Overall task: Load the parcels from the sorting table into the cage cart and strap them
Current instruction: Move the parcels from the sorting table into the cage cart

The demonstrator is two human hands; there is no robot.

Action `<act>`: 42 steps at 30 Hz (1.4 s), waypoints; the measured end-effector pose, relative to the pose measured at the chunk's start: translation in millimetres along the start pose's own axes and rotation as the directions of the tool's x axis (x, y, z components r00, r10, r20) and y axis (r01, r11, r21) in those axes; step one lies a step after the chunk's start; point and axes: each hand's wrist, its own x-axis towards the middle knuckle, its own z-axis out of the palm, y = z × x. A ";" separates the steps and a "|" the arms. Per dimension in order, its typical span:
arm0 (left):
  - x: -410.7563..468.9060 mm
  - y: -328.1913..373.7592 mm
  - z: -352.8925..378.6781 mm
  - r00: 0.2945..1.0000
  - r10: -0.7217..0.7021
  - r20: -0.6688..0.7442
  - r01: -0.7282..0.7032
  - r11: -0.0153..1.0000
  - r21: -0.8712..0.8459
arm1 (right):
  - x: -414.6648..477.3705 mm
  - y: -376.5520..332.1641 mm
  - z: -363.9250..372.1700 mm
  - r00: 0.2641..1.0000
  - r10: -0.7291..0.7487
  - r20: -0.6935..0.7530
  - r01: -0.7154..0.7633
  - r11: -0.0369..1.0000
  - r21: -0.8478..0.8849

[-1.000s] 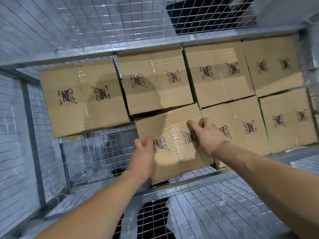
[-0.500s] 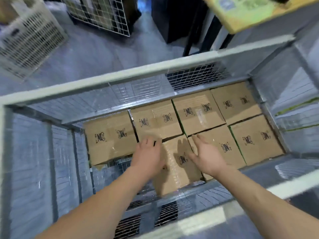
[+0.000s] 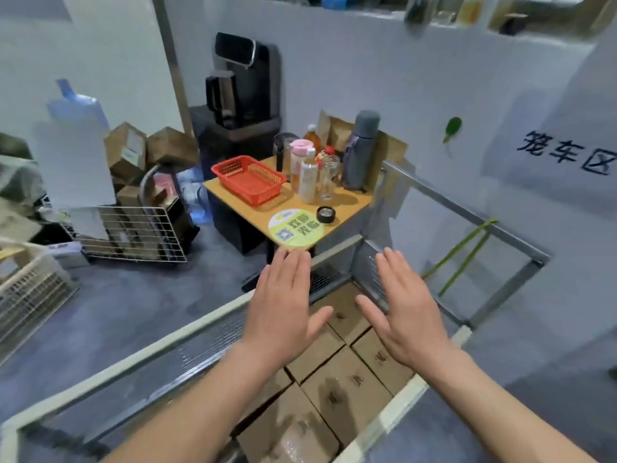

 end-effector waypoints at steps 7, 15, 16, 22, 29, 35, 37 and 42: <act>38.9 97.9 -77.2 0.937 0.297 -0.182 -0.316 0.945 -0.085 | -46.0 -6.6 -138.5 0.956 0.071 -0.283 -0.132 0.970 -0.205; 14.8 235.0 -125.5 0.800 0.547 -0.245 -0.589 0.795 -0.146 | -167.1 -3.8 -258.7 0.839 0.178 -0.514 -0.398 0.845 -0.356; 8.3 254.0 -129.7 0.782 0.568 -0.257 -0.615 0.771 -0.165 | -185.9 -3.4 -272.0 0.819 0.193 -0.541 -0.435 0.823 -0.365; -50.5 372.1 -148.6 0.652 0.676 -0.344 -0.758 0.602 -0.252 | -312.8 -5.1 -346.9 0.720 0.276 -0.637 -0.616 0.677 -0.403; -172.6 505.7 -160.3 0.536 0.762 -0.365 -0.839 0.431 -0.332 | -486.5 -27.9 -417.7 0.604 0.378 -0.702 -0.775 0.487 -0.404; -268.1 585.8 -171.5 0.459 0.811 -0.362 -0.868 0.323 -0.377 | -607.6 -47.1 -453.8 0.504 0.447 -0.739 -0.857 0.366 -0.363; -294.6 606.2 -176.3 0.428 0.829 -0.360 -0.877 0.286 -0.385 | -639.0 -54.4 -464.4 0.472 0.458 -0.753 -0.878 0.317 -0.358; -341.9 646.5 -186.5 0.336 0.865 -0.373 -0.907 0.190 -0.375 | -693.8 -78.9 -484.3 0.388 0.466 -0.795 -0.921 0.193 -0.337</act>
